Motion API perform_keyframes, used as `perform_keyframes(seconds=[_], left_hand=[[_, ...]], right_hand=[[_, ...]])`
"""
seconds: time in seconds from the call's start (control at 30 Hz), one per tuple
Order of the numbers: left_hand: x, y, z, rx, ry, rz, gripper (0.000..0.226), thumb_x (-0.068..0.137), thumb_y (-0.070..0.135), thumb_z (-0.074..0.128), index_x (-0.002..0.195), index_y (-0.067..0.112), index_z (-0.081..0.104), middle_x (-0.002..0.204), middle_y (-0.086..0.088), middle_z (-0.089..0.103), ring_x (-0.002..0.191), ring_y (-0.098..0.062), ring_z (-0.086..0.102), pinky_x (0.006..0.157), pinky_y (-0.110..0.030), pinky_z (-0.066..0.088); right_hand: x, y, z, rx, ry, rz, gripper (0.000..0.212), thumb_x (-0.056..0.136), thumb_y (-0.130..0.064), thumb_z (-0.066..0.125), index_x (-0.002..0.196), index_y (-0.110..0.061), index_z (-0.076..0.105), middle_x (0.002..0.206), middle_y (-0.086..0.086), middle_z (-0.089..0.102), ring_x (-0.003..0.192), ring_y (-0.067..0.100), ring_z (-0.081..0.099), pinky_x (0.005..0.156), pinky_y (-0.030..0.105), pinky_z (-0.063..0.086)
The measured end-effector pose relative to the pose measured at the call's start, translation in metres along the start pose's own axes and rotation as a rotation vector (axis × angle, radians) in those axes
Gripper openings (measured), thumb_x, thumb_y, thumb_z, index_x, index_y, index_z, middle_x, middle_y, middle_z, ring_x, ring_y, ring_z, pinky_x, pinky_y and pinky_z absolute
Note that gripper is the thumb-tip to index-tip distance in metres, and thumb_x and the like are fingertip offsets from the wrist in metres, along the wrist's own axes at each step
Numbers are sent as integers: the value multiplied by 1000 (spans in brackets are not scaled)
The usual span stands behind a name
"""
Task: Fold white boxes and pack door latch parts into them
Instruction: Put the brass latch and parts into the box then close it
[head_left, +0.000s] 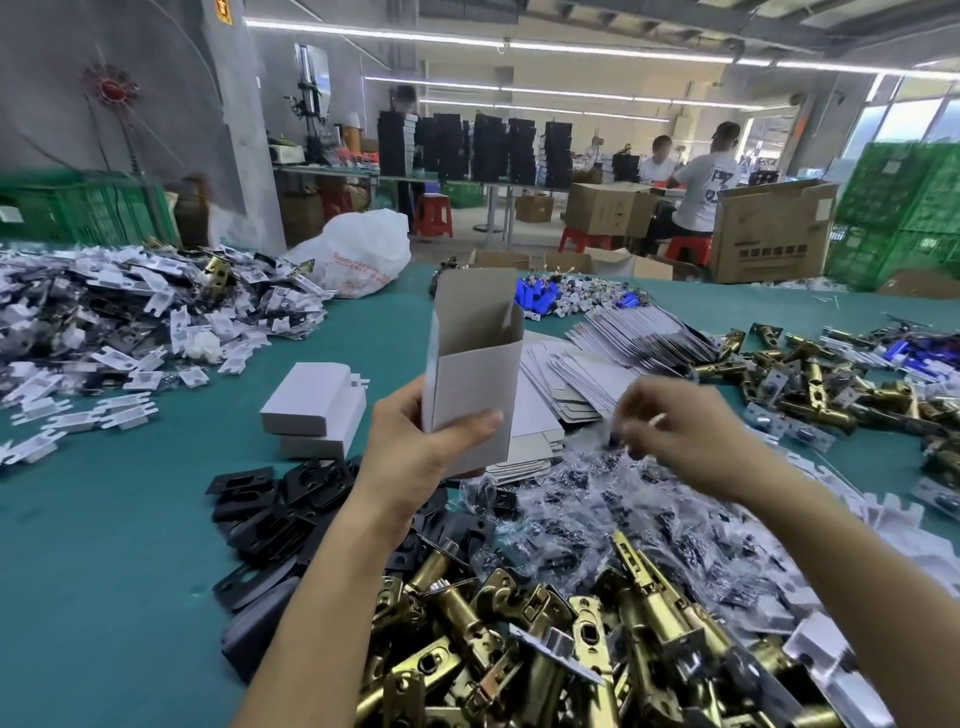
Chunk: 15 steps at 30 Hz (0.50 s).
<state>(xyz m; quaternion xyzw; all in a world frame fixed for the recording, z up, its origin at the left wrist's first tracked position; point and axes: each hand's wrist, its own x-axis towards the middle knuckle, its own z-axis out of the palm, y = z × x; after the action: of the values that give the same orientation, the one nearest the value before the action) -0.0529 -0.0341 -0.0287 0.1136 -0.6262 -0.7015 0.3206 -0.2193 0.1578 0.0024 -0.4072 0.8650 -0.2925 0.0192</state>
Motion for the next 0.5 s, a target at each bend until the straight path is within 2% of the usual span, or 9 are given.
perform_keyframes(seconds=[0.07,0.13,0.2,0.3,0.37,0.43,0.5], left_hand=[[0,-1,-1,15,-10,-18,33,61,16,93,88,28,80,95,-9,76,83,-21,72,62,-33,60],[0,-2,-2,25,-27,-30,34,60,15,93,90,24,78,95,-10,76,83,-22,72,63,-33,60],[0,-2,-1,35,-59,-39,36,61,13,92,92,22,77,92,-7,76,80,-18,72,62,-32,59],[-2,-1,1,66,-112,-19,33,65,17,82,98,16,76,90,-6,75,77,-14,71,61,-27,58],[-3,-1,3,66,-135,-3,32,66,17,82,97,17,76,89,-6,74,76,-13,71,60,-26,57],[-4,-1,3,50,-140,5,28,67,17,82,95,19,77,87,-4,74,75,-13,71,58,-29,58],[-4,-1,2,48,-123,9,28,67,17,82,93,22,77,87,-2,74,76,-15,71,59,-35,60]], right_hand=[[0,-18,-16,294,172,-48,7,93,-8,60,91,-14,58,84,6,71,64,15,70,56,31,58],[-1,-42,-31,553,301,-185,8,92,-8,60,99,-12,57,83,11,71,66,17,69,56,29,56],[0,-68,-38,626,346,-367,19,92,-6,62,109,-9,54,85,11,69,68,19,70,56,27,57],[2,-100,-31,441,357,-536,27,92,-2,64,116,-7,53,82,5,68,64,13,68,55,23,54],[4,-112,-22,265,364,-541,24,91,-8,67,112,-13,56,76,1,68,60,12,66,54,32,55],[6,-117,-14,122,345,-502,17,90,-16,68,105,-18,61,73,1,70,64,17,67,64,44,55],[7,-121,-8,47,313,-471,17,89,-21,70,105,-20,66,78,-1,72,75,19,68,72,46,53]])
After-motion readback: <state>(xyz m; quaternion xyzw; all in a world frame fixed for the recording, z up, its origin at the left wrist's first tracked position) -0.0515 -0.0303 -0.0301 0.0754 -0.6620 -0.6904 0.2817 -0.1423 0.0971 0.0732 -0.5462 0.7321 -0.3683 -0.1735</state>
